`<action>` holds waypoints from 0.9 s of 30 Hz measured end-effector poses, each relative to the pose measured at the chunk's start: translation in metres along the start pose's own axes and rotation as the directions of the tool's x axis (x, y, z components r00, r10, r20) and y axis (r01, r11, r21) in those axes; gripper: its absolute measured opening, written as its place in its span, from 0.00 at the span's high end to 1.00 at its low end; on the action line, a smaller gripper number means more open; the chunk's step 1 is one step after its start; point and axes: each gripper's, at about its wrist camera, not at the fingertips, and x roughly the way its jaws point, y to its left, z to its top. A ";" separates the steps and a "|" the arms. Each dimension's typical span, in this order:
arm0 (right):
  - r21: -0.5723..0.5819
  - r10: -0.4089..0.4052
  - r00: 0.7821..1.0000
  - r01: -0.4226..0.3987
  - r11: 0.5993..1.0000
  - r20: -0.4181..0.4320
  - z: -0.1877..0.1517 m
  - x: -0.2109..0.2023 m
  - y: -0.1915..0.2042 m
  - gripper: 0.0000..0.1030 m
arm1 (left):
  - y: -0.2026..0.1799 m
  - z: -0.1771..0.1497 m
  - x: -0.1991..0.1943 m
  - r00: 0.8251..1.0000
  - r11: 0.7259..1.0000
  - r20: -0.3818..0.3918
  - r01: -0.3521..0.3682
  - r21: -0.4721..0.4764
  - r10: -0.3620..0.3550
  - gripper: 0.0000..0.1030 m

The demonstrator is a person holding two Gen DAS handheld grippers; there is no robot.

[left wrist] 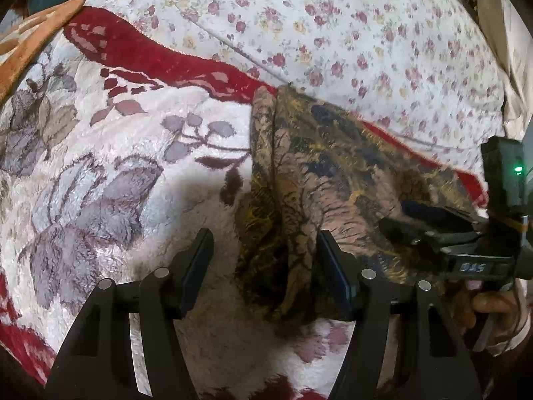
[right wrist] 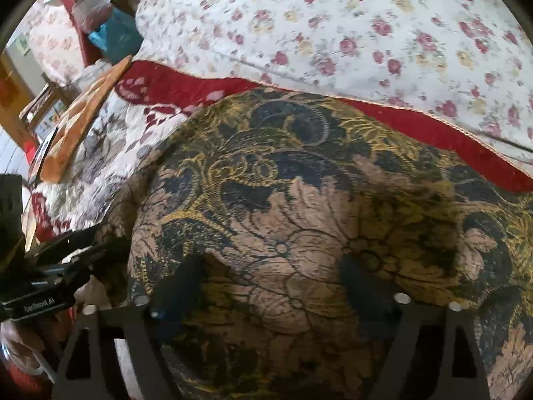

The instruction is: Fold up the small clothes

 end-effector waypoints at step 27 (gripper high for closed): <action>-0.133 -0.114 0.979 0.092 0.987 -0.167 0.122 0.100 0.084 0.42 | 0.026 0.002 0.008 0.968 0.960 0.024 0.252 -0.122 -0.251 0.33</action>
